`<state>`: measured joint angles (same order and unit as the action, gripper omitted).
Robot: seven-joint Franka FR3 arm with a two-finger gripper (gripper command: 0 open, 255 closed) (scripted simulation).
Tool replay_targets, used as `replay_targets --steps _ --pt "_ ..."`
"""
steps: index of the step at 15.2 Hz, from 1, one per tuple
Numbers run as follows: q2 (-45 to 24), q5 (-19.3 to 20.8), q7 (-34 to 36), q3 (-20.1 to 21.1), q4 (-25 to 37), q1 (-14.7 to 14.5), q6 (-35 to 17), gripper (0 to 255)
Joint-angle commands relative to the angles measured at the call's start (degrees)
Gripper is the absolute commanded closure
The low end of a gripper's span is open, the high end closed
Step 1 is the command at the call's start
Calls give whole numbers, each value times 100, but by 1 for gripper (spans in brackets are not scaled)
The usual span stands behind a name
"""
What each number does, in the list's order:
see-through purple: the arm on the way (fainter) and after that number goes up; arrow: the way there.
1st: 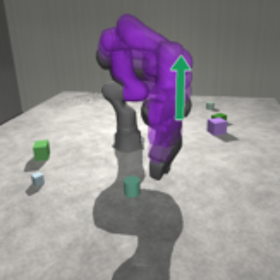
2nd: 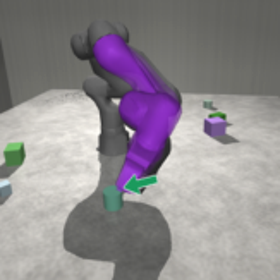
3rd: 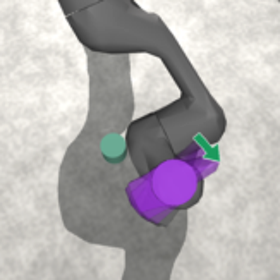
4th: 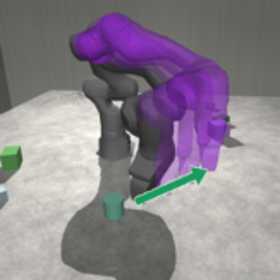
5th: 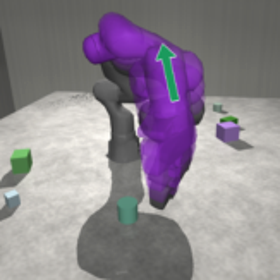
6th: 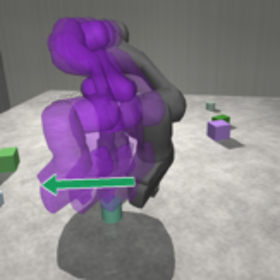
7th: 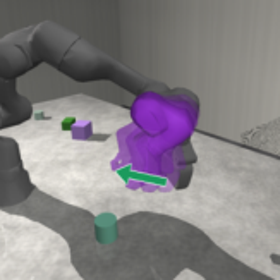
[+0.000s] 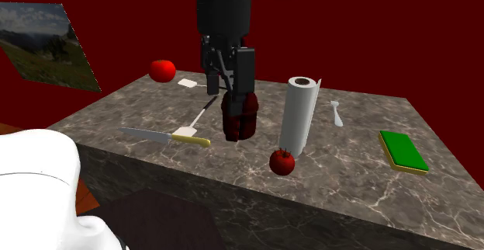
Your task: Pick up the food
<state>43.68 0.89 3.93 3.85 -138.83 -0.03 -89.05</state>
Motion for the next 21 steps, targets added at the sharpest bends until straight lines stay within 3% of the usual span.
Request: replay_targets --steps 1,8,16,21 --pt "0 0 0 0 0 0 0 0" --pt "-1010 270 -1448 -572 -331 -206 -1450 0" --pt "-2638 235 -3099 -1054 -124 -492 -2958 0" --pt "-2964 201 -3261 -1095 -251 -518 -3416 0"
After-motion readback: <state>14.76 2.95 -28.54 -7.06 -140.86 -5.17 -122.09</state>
